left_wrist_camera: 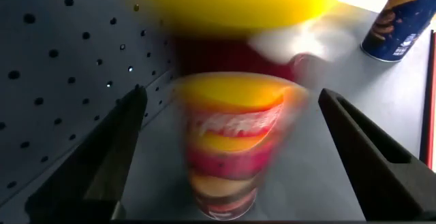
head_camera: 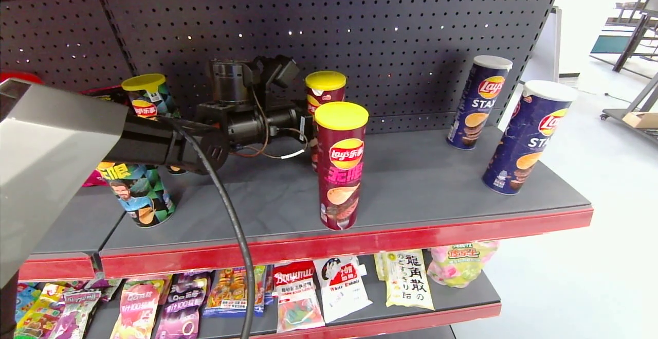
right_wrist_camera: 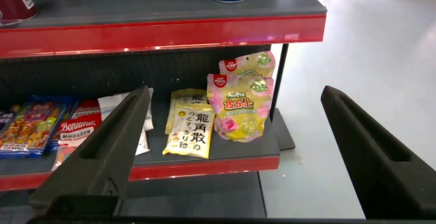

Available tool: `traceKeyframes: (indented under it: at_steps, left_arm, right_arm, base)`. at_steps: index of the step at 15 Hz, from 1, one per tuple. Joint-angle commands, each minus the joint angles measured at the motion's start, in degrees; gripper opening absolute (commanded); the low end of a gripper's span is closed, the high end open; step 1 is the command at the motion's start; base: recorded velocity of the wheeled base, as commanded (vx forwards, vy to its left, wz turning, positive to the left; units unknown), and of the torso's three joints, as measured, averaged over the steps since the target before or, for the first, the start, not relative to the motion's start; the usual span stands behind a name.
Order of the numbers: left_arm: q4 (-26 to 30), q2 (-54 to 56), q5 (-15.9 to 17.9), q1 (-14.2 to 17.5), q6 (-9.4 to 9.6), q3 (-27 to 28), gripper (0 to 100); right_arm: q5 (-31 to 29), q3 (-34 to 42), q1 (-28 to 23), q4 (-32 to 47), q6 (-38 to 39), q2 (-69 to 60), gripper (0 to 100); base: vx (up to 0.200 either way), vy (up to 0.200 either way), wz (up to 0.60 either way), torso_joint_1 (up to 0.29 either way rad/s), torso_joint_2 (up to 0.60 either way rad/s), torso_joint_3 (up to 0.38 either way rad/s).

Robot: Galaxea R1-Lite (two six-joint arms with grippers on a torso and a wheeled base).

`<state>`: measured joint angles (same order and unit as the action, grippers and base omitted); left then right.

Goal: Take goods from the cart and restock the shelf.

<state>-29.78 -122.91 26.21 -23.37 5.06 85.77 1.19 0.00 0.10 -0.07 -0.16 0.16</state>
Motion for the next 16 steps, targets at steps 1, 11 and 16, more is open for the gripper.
traceKeyframes:
  at_steps: [1,11,16]
  left_arm:
    - [-0.1,0.56,-0.19,0.25,-0.05,-0.61,100]
    - [-0.01,17.09,-2.39,1.48,0.21,-24.78,100]
    - [3.24,35.1,-3.36,4.47,0.48,-44.46,100]
  right_arm:
    - [0.04,0.0,-0.01,-0.01,-0.02,0.02,100]
    - [0.04,0.0,-0.01,-0.01,-0.02,0.02,100]
    - [0.04,0.0,-0.01,-0.01,-0.02,0.02,100]
  base:
    - [0.0,0.0,0.0,0.0,0.0,0.0]
    - [0.0,0.0,0.0,0.0,0.0,0.0]
    - [0.0,0.0,0.0,0.0,0.0,0.0]
